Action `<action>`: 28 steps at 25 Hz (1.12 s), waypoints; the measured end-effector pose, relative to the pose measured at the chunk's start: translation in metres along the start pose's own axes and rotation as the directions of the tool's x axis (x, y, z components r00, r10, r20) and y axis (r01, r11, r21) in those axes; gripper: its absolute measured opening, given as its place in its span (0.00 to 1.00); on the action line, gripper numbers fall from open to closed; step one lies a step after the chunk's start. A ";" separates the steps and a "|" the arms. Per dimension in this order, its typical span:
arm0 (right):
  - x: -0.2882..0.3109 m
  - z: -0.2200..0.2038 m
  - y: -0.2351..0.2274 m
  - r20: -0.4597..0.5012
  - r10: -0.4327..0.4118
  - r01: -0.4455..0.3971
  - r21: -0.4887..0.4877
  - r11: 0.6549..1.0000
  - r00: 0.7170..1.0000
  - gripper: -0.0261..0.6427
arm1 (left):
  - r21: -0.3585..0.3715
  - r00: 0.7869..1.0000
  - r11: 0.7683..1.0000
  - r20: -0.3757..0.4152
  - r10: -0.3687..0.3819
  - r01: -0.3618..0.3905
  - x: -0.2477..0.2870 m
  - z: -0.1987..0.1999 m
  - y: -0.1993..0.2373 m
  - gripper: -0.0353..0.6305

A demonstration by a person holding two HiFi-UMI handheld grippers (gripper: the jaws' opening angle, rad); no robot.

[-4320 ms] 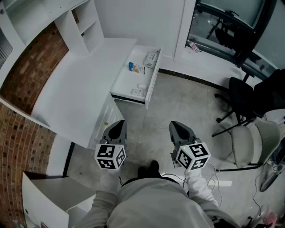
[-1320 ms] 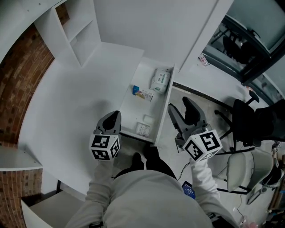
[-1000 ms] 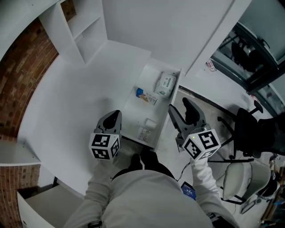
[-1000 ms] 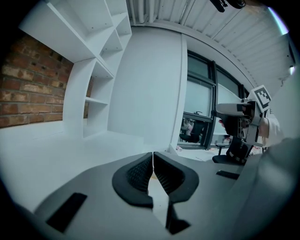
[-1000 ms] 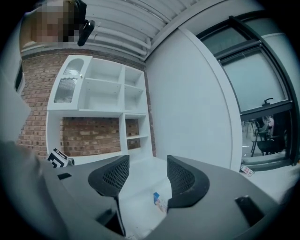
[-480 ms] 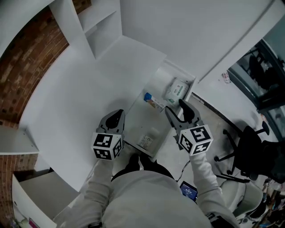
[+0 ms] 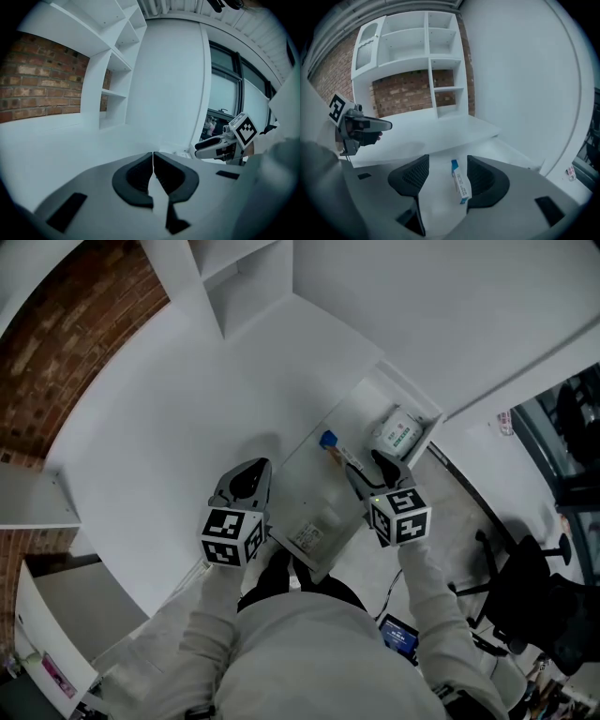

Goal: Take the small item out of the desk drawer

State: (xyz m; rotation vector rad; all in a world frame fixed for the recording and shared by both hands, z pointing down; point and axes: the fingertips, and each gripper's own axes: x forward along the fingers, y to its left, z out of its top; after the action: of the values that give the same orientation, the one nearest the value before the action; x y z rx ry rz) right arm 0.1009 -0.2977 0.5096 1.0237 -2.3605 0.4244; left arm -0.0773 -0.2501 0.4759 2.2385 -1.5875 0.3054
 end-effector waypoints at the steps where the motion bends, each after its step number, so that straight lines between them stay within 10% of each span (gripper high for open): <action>1: 0.006 -0.006 0.000 -0.022 0.013 -0.013 -0.006 1.000 1.000 0.44 | -0.005 1.000 1.000 -0.004 0.009 -0.009 0.001 -0.001 0.000 0.09; 28: 0.117 -0.119 -0.031 -0.527 0.001 -0.109 -0.174 0.979 0.850 0.31 | -0.107 0.982 0.980 -0.105 0.158 -0.169 -0.011 -0.042 0.025 0.09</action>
State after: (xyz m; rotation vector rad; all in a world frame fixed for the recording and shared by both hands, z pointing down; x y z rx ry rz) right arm 0.0974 -0.3293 0.6762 0.6423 -1.8908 0.4180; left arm -0.1029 -0.2306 0.5144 1.9811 -1.6968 0.3512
